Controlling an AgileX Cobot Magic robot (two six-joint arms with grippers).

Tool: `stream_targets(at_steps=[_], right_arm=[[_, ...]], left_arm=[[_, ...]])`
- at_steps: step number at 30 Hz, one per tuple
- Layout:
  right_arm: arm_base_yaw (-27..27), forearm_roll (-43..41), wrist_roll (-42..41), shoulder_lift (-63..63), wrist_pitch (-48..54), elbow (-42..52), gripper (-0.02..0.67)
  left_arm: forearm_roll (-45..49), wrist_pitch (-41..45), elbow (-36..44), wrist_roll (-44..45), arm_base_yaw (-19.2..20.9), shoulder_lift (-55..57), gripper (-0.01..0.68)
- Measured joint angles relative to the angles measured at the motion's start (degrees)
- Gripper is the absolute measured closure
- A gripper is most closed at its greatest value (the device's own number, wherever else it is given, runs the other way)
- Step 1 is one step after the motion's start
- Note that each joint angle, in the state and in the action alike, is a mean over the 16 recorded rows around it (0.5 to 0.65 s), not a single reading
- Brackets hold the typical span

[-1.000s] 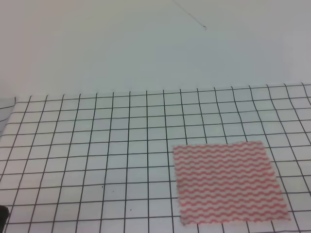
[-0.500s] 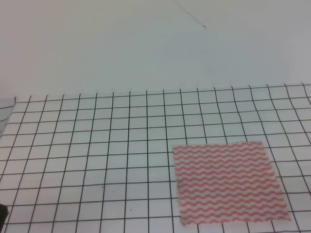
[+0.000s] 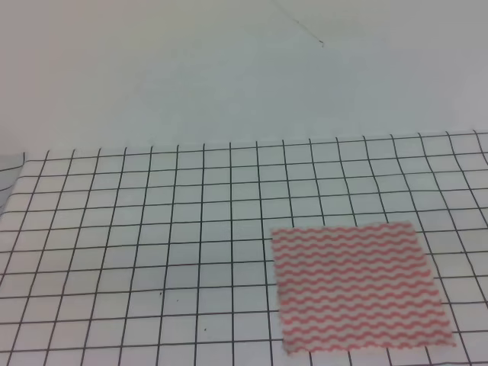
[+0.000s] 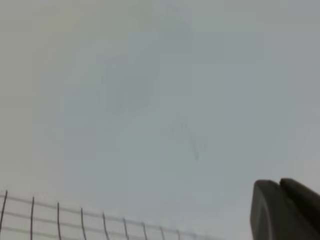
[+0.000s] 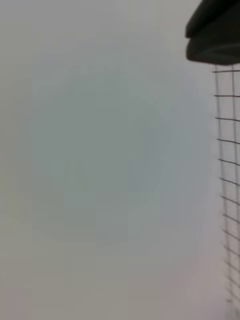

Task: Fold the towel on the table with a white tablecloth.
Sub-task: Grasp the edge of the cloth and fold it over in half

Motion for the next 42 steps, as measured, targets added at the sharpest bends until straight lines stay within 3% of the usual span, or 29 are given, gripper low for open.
stream_targets(at_steps=[5,11,25,32,42], right_arm=[[0.0,-4.8,-4.4,13.4,8.8,-7.8,0.65],[0.3,-12.0,-3.3,29.1,20.2,-16.6,0.65],[2.3,-30.6,18.1,49.8,33.8,-23.7,0.632],[2.4,-33.3,24.9,55.6,35.5,-23.5,0.532],[2.4,-32.4,27.5,64.1,32.8,-21.8,0.357]], left_arm=[[4.1,5.3,-5.6,2.2,0.0,8.3,0.674],[11.3,12.6,-11.9,2.5,0.0,19.8,0.674],[19.2,24.4,-20.4,3.4,-0.4,40.5,0.674],[21.0,29.4,-24.5,4.5,-3.2,49.3,0.674],[26.9,29.1,-30.8,0.6,-11.9,58.8,0.668]])
